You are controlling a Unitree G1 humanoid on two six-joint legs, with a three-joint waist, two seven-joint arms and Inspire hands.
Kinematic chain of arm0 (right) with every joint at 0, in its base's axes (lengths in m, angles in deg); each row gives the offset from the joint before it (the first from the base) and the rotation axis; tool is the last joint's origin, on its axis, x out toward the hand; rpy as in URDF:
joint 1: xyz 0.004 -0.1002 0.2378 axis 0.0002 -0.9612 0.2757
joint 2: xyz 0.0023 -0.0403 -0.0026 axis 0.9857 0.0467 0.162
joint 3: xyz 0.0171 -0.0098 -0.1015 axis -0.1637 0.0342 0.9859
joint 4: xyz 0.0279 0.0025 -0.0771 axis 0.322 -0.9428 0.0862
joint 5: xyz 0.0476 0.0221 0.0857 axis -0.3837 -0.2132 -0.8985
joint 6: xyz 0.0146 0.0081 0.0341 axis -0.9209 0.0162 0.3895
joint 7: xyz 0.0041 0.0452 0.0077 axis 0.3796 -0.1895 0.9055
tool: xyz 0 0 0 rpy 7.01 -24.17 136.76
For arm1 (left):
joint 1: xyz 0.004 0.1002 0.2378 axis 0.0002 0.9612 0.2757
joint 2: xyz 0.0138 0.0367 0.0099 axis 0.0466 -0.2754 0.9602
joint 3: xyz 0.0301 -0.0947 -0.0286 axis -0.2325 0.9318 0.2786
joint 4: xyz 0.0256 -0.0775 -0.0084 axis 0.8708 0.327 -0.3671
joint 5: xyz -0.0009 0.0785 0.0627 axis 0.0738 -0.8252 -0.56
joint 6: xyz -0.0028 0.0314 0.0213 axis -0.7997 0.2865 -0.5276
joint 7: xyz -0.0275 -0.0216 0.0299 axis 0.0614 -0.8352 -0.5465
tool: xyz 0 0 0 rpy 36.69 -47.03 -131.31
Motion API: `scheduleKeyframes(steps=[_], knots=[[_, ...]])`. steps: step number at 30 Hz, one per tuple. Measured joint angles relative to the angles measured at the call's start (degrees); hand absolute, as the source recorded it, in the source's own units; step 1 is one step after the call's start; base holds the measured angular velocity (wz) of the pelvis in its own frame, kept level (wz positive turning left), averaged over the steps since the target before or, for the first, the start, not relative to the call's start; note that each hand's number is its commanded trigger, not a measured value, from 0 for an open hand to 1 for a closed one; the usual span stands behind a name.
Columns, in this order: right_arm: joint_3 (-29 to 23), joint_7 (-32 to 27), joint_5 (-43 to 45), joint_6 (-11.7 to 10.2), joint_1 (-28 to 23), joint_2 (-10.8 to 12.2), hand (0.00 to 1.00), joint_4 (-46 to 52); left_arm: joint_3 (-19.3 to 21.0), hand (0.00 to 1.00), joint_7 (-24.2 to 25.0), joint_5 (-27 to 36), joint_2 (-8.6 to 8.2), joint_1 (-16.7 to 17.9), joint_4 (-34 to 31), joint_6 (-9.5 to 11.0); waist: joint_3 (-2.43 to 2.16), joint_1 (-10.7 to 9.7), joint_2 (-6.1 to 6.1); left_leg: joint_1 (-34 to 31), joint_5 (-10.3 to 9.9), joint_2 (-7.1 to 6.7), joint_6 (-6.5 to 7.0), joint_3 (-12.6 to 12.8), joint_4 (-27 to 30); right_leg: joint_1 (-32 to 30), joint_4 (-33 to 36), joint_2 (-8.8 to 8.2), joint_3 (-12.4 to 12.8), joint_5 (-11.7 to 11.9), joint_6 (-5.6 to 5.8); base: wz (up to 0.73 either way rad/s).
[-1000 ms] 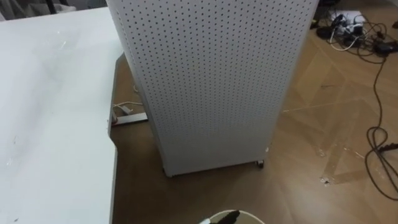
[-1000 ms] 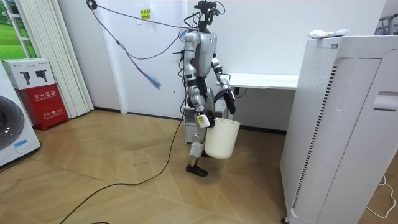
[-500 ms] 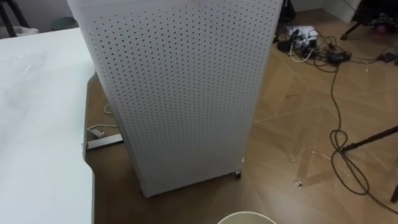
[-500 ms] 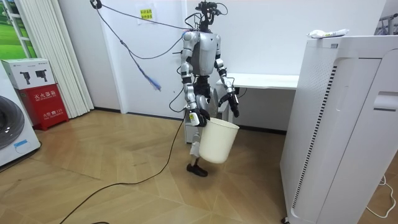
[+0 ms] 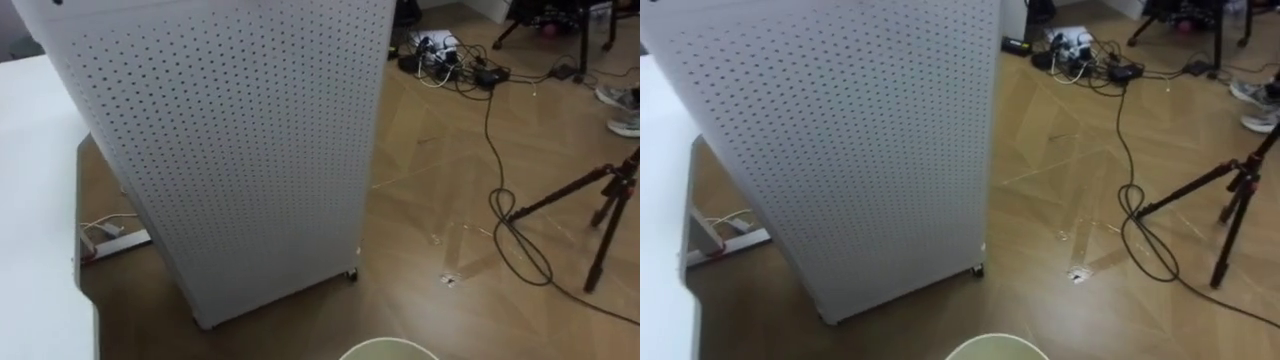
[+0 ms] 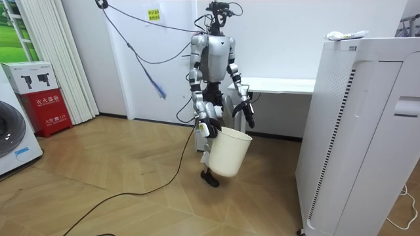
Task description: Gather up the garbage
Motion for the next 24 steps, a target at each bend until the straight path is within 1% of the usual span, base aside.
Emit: scheduleKeyframes(steps=[1, 2, 3, 4, 5, 6, 7, 8, 9, 10, 11, 12, 13, 14, 15, 16, 18, 19, 21, 23, 24], knots=[[0.15, 0.17, -0.01, -0.06, 0.02, -0.27, 1.0, 0.01, 0.04, 0.0, 0.05, 0.02, -0.3, 0.28, 0.01, -0.13, -0.06, 0.2, 0.18, -2.58, 1.03, 1.07, 0.17, -2.33, 6.4, 0.14, 1.81, 0.33, -0.03, -1.37, -0.53, -0.09], [0.25, 0.25, 0.0, -0.19, 0.01, -0.33, 1.0, 0.01, 0.04, 0.0, 0.05, 0.02, -0.39, 0.29, 0.01, -0.14, -0.01, 0.43, 0.07, -3.33, 1.79, 1.25, 0.34, -3.37, 8.91, 0.34, 2.69, 0.36, 0.21, -1.97, -0.84, -0.06], [0.36, 0.3, 0.3, -0.45, -0.11, -0.34, 1.0, 0.01, 0.33, 0.0, 0.03, -0.06, -0.63, 0.3, 0.0, -0.14, 0.04, 0.62, -0.02, -4.48, 3.32, 1.71, 0.24, -4.85, 12.0, 1.01, 3.6, 0.57, 0.1, -2.83, -1.47, 0.0], [0.38, 0.41, 0.4, -0.61, -0.19, -0.34, 1.0, 0.01, 0.82, 0.0, -0.19, -0.05, -0.95, 0.21, -0.05, -0.09, 0.11, 0.62, -0.44, -5.06, 4.49, 1.8, -0.1, -5.61, 13.1, 1.81, 4.18, 0.65, 0.11, -3.52, -2.02, 0.0], [0.57, 0.51, 0.35, -0.61, -0.2, -0.4, 1.0, 0.02, 0.85, 0.0, -0.34, -0.01, -1.07, 0.21, -0.06, -0.04, 0.06, 0.83, -0.39, -5.22, 4.78, 1.8, -0.1, -5.72, 13.23, 1.99, 4.25, 0.68, 0.16, -3.79, -2.19, 0.07], [1.21, 0.53, 0.3, -0.63, -0.01, -0.71, 1.0, 0.04, 0.85, 0.0, -0.39, 0.03, -1.25, 0.18, -0.13, 0.15, 0.03, 0.91, -0.62, -5.38, 4.83, 1.64, -0.11, -5.77, 12.72, 2.04, 4.22, 0.8, 0.43, -3.96, -2.46, 0.08], [1.93, 0.52, 0.23, -0.7, 0.15, -1.05, 1.0, 0.03, 0.85, 0.0, -0.41, 0.36, -1.27, 0.12, -0.15, 0.54, 0.03, 0.98, -0.61, -5.66, 3.97, 1.31, -0.04, -5.86, 10.68, 2.07, 3.87, 0.83, 0.59, -3.98, -2.6, 0.08], [2.41, 0.5, 0.18, -0.75, 0.12, -1.17, 1.0, 0.01, 0.85, 0.0, -0.47, 0.49, -1.24, 0.14, -0.14, 0.73, 0.06, 1.08, -0.68, -5.87, 3.62, 0.9, -0.2, -5.98, 9.15, 2.11, 3.57, 0.84, 0.6, -3.95, -2.67, 0.08], [2.96, 0.46, 0.1, -0.75, 0.13, -1.42, 1.0, -0.09, 0.84, 0.0, -0.63, 0.49, -1.2, 0.17, -0.14, 0.82, 0.19, 1.61, -0.93, -6.39, 2.94, -0.12, -0.74, -6.1, 5.1, 2.29, 2.75, 0.82, 0.6, -3.89, -2.77, 0.04], [3.11, 0.43, -0.01, -0.75, 0.12, -1.56, 1.0, -0.24, 0.83, 0.0, -0.69, 0.49, -1.2, 0.23, -0.14, 0.82, 0.24, 1.99, -1.04, -6.61, 2.94, -0.7, -0.73, -6.27, 2.9, 2.44, 2.33, 0.79, 0.6, -3.87, -2.8, 0.0], [3.64, 0.32, -0.04, -0.74, 0.07, -1.71, 1.0, -0.41, 0.83, 0.0, -0.77, 0.57, -1.19, 0.71, -0.17, 0.82, 0.26, 2.58, -1.15, -6.72, 3.15, -1.5, -1.03, -6.59, -2.13, 3.04, 1.53, 0.79, 0.58, -3.87, -2.8, 0.0], [3.72, 0.1, -0.03, -0.76, 0.07, -1.68, 1.0, -0.39, 0.82, 0.0, -0.95, 0.84, -1.2, 1.38, -0.27, 0.82, 0.15, 2.81, -1.0, -6.73, 4.23, -2.02, -1.34, -6.62, -6.66, 3.75, 0.77, 0.84, 0.43, -3.89, -2.73, -0.05], [4.13, 0.0, 0.02, -0.78, 0.08, -1.78, 1.0, -0.39, 0.8, 0.0, -1.09, 0.98, -1.3, 1.55, -0.36, 0.82, -0.07, 3.32, -0.76, -6.62, 7.94, -2.52, -0.48, -6.7, -10.09, 4.18, 0.36, 0.95, 0.47, -4.11, -2.33, -0.09], [4.28, -0.06, 0.1, -0.79, -0.05, -1.53, 1.0, -0.47, 0.84, 0.0, -1.17, 0.98, -1.17, 1.58, -0.42, 0.82, -0.28, 3.73, -1.09, -6.28, 8.09, -2.68, -0.42, -6.64, -10.37, 4.39, 0.11, 0.8, 0.7, -4.18, -2.11, -0.05], [4.66, 0.08, 0.37, -0.81, -0.31, -1.16, 1.0, -0.46, 1.06, 0.0, -1.42, 0.98, -0.96, 1.58, -0.59, 0.84, -0.4, 3.91, -1.81, -5.24, 8.42, -3.49, -0.32, -7.13, -11.33, 5.05, -1.2, 0.49, 0.35, -4.03, -1.63, 0.04], [4.55, 0.17, 1.13, -0.89, -0.7, -0.97, 1.0, -0.25, 1.59, 0.0, -1.48, 0.98, -0.87, 1.59, -0.72, 1.04, -0.4, 4.0, -2.22, -4.74, 8.4, -3.9, -0.31, -7.43, -11.47, 6.14, -2.46, 0.41, 0.09, -3.82, -1.28, 0.09], [4.52, 0.91, 2.7, -0.99, -1.18, -0.96, 1.0, -0.02, 2.33, 0.0, -1.62, 0.96, -0.78, 2.03, -0.72, 1.63, -0.54, 4.17, -2.61, -3.54, 8.36, -4.66, -0.3, -7.64, -11.85, 7.83, -4.11, 0.26, -0.09, -3.52, -0.75, -0.04], [4.52, 1.27, 3.36, -1.12, -1.36, -0.91, 1.0, 0.13, 2.82, 0.0, -1.82, 0.97, -0.66, 2.34, -0.72, 2.23, -0.6, 4.17, -2.69, -2.59, 8.34, -5.03, -0.3, -7.9, -12.56, 8.92, -5.25, 0.1, -0.17, -3.34, -0.49, -0.08], [4.49, 1.31, 3.87, -1.27, -1.79, -0.59, 1.0, 0.74, 3.55, 0.0, -2.59, 0.82, -0.31, 3.21, -1.78, 2.88, -0.68, 4.04, -2.65, -1.9, 8.2, -5.33, -0.29, -8.36, -12.73, 10.1, -6.01, -0.03, -0.3, -3.16, -0.2, -0.06], [4.41, 1.29, 4.27, -1.33, -2.2, -0.33, 1.0, 1.55, 4.4, 0.0, -3.53, 0.41, 0.14, 4.04, -3.43, 3.49, -0.67, 3.99, -2.58, -1.61, 7.72, -5.31, -0.27, -8.63, -12.73, 10.36, -6.12, 0.0, -0.52, -3.13, -0.16, -0.04], [3.98, 1.3, 4.63, -1.34, -2.34, -0.06, 1.0, 1.61, 5.5, 0.0, -4.26, -1.02, 0.19, 4.62, -4.94, 3.53, -0.65, 3.88, -2.53, -1.57, 7.56, -5.43, -0.27, -9.12, -12.74, 10.85, -6.66, 0.0, -0.96, -3.13, -0.15, 0.11]])
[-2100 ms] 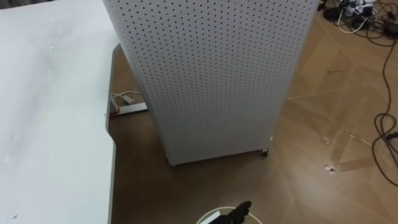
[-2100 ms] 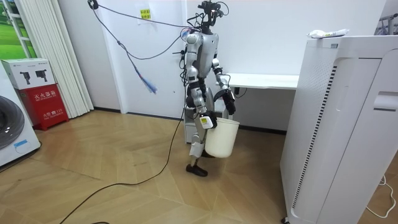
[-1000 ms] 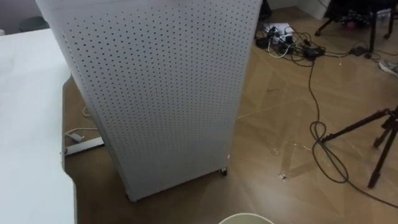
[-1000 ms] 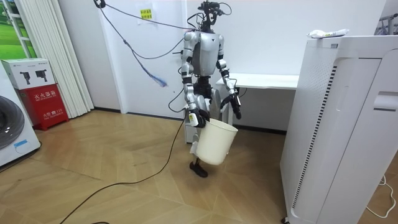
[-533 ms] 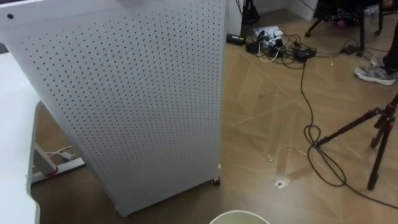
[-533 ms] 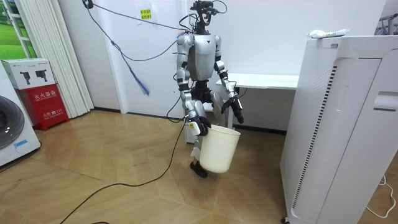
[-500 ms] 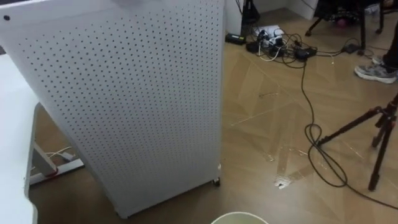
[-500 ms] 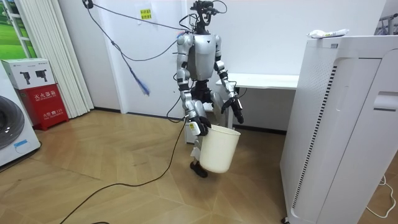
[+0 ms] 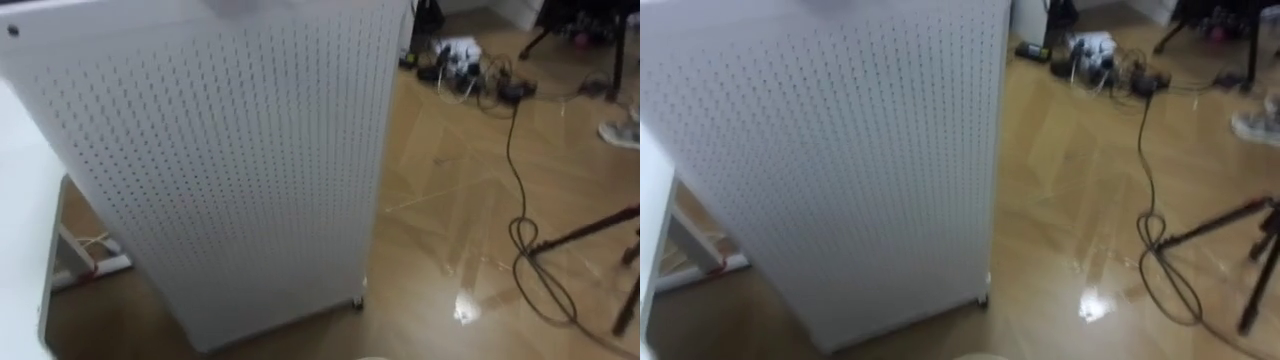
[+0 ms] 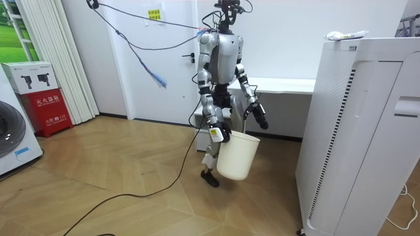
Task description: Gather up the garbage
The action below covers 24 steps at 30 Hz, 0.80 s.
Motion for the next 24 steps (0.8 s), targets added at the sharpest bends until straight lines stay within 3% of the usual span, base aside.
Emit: scheduleKeyframes(steps=[6, 11, 17, 22, 24], knots=[[-0.51, -0.01, 0.93, 0.0, -1.11, -0.07, 1.0, 0.16, 1.88, 0.0, -4.55, -4.61, 0.18, 1.61, -6.75, 1.14, 0.23, 1.32, 0.83, 1.92, -0.39, -0.18, -0.25, -0.5, -1.68, 1.67, -1.27, -0.03, 0.42, 0.12, 0.21, 0.01], [-0.63, -0.17, 1.81, 0.0, -1.13, -0.02, 1.0, 0.3, 3.29, 0.0, -7.95, -6.6, 0.21, 2.06, -11.56, 1.62, 0.14, 1.55, 1.08, 2.57, -0.52, -0.99, -0.29, -0.49, -2.64, 2.18, -0.96, -0.6, 0.0, 0.02, 0.41, 0.01], [-0.57, -0.83, 1.84, 0.15, -1.06, -0.15, 1.0, 0.31, 3.27, 0.0, -11.13, -10.34, 0.18, 2.0, -14.16, 2.92, 0.35, 1.51, 0.63, 3.46, -1.69, -2.29, 1.44, -0.46, -2.59, 2.53, 1.75, -2.15, -1.76, -0.04, 2.28, 0.12], [-1.29, -1.53, 1.83, 0.22, -2.07, -0.14, 1.0, 0.97, 3.23, 0.0, -12.36, -10.42, 0.36, 1.5, -14.91, 3.19, 0.4, 0.82, 0.55, 2.65, -2.08, -4.3, 3.12, -4.93, -1.5, 6.11, -4.15, -1.91, -1.75, 1.3, 4.47, 0.39], [-1.25, -1.51, 1.87, 0.22, -2.21, -0.05, 1.0, 0.95, 2.88, 0.0, -13.22, -10.44, 0.47, 1.55, -14.9, 3.21, 0.35, 1.29, 0.65, 2.64, -1.92, -4.89, 3.47, -5.24, -1.75, 6.33, -4.82, -2.13, -1.18, 1.51, 4.82, 0.15]])
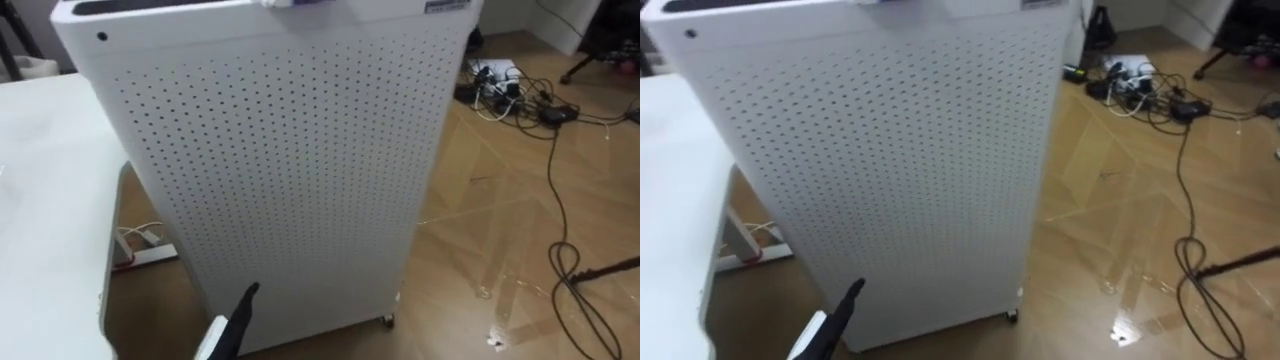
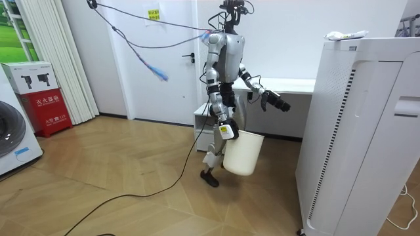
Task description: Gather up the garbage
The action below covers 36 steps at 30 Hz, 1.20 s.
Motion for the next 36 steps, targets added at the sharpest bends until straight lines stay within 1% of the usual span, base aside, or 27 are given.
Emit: scheduleKeyframes(steps=[1, 6, 9, 12, 13, 17, 19, 23, 25, 29, 31, 33, 36], knots=[[0.03, 0.13, 0.05, 0.0, -0.01, 0.0, 1.0, 0.01, -0.04, 0.0, -0.28, 0.0, 0.01, 0.0, 0.0, 0.0, -0.01, 0.42, 0.07, 0.1, 0.07, -0.16, 0.18, 0.05, -0.2, 0.11, -0.4, -0.04, 0.94, 0.08, 0.15, 0.0], [0.17, 0.87, 0.12, 0.0, -0.39, 0.23, 1.0, 0.38, -0.02, 0.0, -1.58, -0.1, 0.11, 0.22, 0.14, 0.26, -0.09, 0.46, 0.23, 1.35, 0.25, -0.19, 0.4, 0.32, -0.89, 1.11, -0.91, 0.09, 1.86, 0.25, 0.26, -0.04], [0.11, 0.92, 0.22, -0.14, -1.06, 0.15, 1.0, 0.49, 0.19, 0.0, -2.46, -0.68, 0.11, 0.35, -0.08, 0.48, -0.17, 0.27, 0.26, 1.86, 0.46, -0.28, 0.05, 0.34, -1.35, 1.74, -1.71, 0.42, 1.75, 0.49, -0.04, 0.0], [0.03, 1.16, 0.28, -0.14, -1.6, -0.11, 1.0, 0.52, 0.97, 0.0, -3.0, -1.23, 0.12, 0.39, -1.65, 0.51, -0.22, 0.25, 0.24, 1.99, 0.73, -0.1, -0.3, 0.34, -1.86, 1.98, -2.53, 0.75, 1.69, 0.78, -0.41, 0.0], [0.02, 1.33, 0.31, -0.14, -1.61, -0.13, 1.0, 0.52, 0.99, 0.0, -3.64, -1.11, 0.11, 0.41, -1.86, 0.86, -0.28, 0.26, 0.25, 2.24, 0.79, -0.08, -0.41, 0.43, -2.09, 2.1, -2.53, 0.78, 1.69, 0.79, -0.42, 0.0], [-0.08, 1.42, 0.67, -0.17, -1.56, -0.23, 1.0, 0.53, 1.0, 0.0, -4.87, -1.13, 0.07, 0.41, -3.11, 1.07, -0.47, 0.32, 0.09, 2.98, 0.82, -0.11, -0.46, 0.45, -2.21, 2.94, -3.14, 0.77, 1.81, 0.81, -0.45, 0.0], [-0.35, 1.6, 2.36, -0.21, -1.55, -0.23, 1.0, 0.75, 1.03, 0.0, -6.43, -1.23, 0.07, 0.42, -3.39, 2.07, -0.49, 0.34, 0.06, 3.4, 0.82, -0.19, -0.46, 0.37, -2.29, 3.55, -3.64, 0.76, 1.77, 0.9, -0.5, 0.0], [-0.38, 1.79, 3.0, -0.21, -1.58, -0.23, 1.0, 1.16, 1.28, 0.0, -8.03, -1.9, 0.11, 0.49, -5.09, 2.14, -0.47, 0.39, -0.07, 4.22, 0.85, -0.35, -0.51, 0.26, -2.84, 4.49, -4.49, 0.77, 1.68, 1.0, -0.53, 0.01], [-0.61, 1.82, 4.28, -0.21, -1.58, -0.21, 1.0, 1.35, 1.41, 0.0, -9.48, -3.67, 0.16, 0.76, -9.71, 2.15, -0.47, 0.38, -0.22, 4.37, 0.87, -0.39, -0.55, -0.01, -2.86, 4.73, -4.48, 0.78, 1.42, 1.01, -0.54, 0.05], [-0.67, 1.52, 4.9, -0.21, -1.56, -0.17, 1.0, 1.38, 1.53, 0.0, -12.77, -4.55, 0.4, 0.85, -16.85, 2.49, -0.47, 0.31, -0.24, 4.56, 0.88, -0.4, -0.55, -0.09, -2.82, 5.03, -4.53, 0.81, 1.65, 1.03, -0.54, 0.0], [-1.32, 1.43, 5.05, -0.15, -1.67, -0.03, 1.0, 1.38, 2.05, 0.0, -14.08, -7.09, 0.57, 0.91, -20.77, 2.51, -0.49, 0.14, -0.2, 4.47, 0.88, -0.41, -0.55, -0.25, -2.74, 5.15, -4.58, 0.84, 1.12, 1.12, -0.55, 0.05], [-1.59, 1.34, 5.14, -0.11, -2.04, -0.01, 1.0, 1.38, 2.56, 0.0, -15.39, -8.57, 0.58, 0.9, -23.56, 2.52, -0.53, 0.13, -0.15, 4.54, 0.88, -0.39, -0.55, -0.31, -2.71, 5.28, -4.64, 0.87, 0.96, 1.23, -0.53, 0.03], [-1.59, 1.33, 5.11, 0.02, -2.55, -0.03, 1.0, 1.39, 3.45, 0.0, -18.05, -8.57, 0.65, 0.87, -26.94, 2.51, -0.67, 0.09, 0.07, 4.54, 0.87, -0.39, -0.55, -0.25, -2.68, 5.38, -4.84, 0.87, 0.95, 1.27, -0.55, 0.0]])
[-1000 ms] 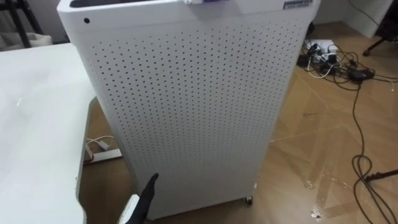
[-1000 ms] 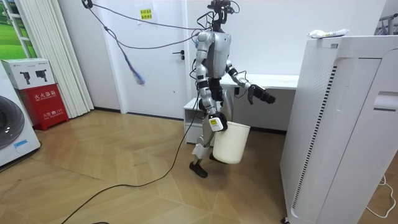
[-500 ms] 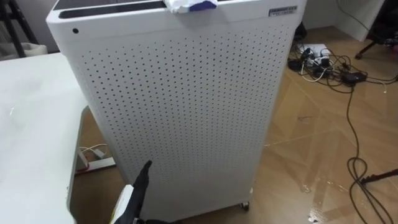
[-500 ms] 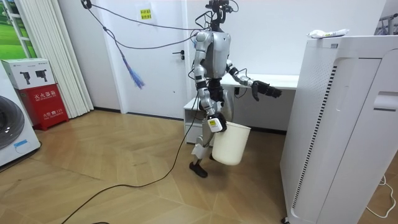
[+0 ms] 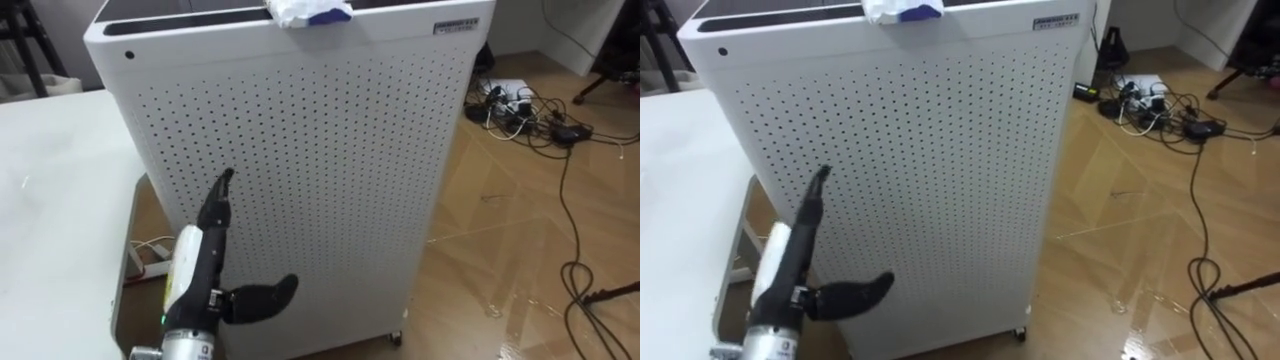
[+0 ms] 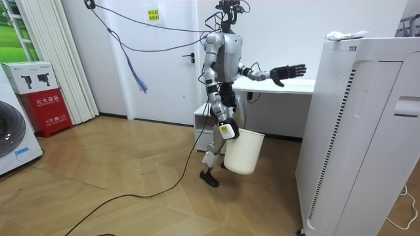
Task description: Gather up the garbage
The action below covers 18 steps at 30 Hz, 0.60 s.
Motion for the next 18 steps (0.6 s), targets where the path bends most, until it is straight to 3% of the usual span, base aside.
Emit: scheduleKeyframes(steps=[6, 11, 18], knots=[[-0.23, 0.05, 0.05, 0.41, -0.59, 0.23, 1.0, 0.01, 1.62, 0.0, -3.34, -1.49, 0.79, -2.1, -3.41, 0.0, -0.12, -0.32, 0.4, 0.11, 0.0, 0.23, 0.0, -0.19, 0.24, 0.48, -0.75, 0.31, 0.08, 0.55, -0.02, 0.0], [-2.16, -0.47, 0.02, 0.41, -2.14, 0.1, 1.0, 0.42, 4.52, 0.0, -3.65, -2.68, 1.24, -2.65, -8.7, -0.02, 0.15, -0.41, 1.29, 0.37, 0.0, 0.28, 0.01, 0.2, 0.29, 0.63, -0.68, 0.33, 0.39, 0.59, 0.0, -0.02], [-2.25, -1.16, 1.41, 0.42, -2.1, -0.05, 1.0, 0.82, 5.83, 0.0, -5.6, -6.18, 1.53, -8.78, -9.1, -0.01, 0.4, -0.54, 2.83, 0.98, 0.0, 0.39, 0.02, 0.63, 0.0, 0.89, -0.59, 0.38, 0.96, 0.7, -0.02, -0.02]])
